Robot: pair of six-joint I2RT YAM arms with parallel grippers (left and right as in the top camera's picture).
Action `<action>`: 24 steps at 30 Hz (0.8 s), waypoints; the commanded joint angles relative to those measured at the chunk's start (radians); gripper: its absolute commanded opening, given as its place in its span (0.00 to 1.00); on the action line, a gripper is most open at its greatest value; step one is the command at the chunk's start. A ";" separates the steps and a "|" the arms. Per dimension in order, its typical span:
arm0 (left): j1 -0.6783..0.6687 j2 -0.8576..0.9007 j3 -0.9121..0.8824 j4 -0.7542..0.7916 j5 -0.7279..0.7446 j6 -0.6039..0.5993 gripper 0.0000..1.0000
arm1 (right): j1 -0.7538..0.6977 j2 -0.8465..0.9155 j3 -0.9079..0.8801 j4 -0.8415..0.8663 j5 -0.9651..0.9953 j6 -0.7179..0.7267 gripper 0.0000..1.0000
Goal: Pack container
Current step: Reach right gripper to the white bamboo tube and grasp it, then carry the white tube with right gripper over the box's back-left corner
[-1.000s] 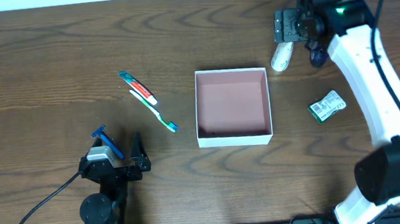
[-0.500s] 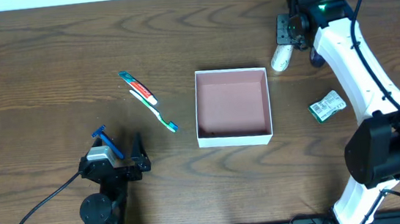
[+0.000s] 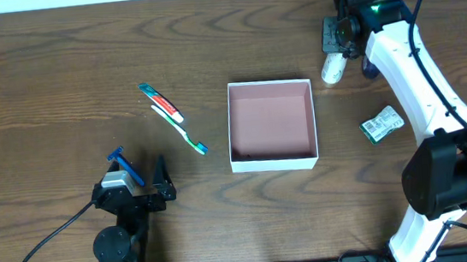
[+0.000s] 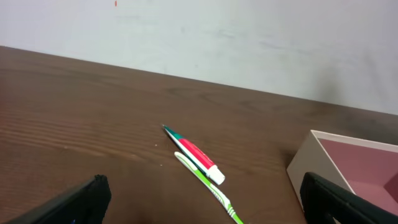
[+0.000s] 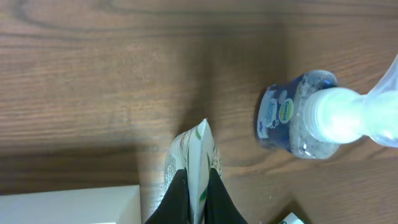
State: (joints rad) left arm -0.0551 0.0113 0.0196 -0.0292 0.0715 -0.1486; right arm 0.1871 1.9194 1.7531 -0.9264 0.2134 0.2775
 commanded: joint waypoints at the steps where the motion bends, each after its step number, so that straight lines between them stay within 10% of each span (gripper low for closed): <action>1: -0.002 0.000 -0.016 -0.036 0.011 0.017 0.98 | 0.003 -0.078 0.023 -0.016 0.023 -0.026 0.01; 24: -0.002 0.000 -0.016 -0.036 0.011 0.017 0.98 | 0.114 -0.506 0.027 -0.194 -0.271 0.097 0.01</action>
State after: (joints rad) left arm -0.0551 0.0113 0.0196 -0.0292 0.0715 -0.1486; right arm 0.2520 1.4078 1.7664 -1.1294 -0.0120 0.3225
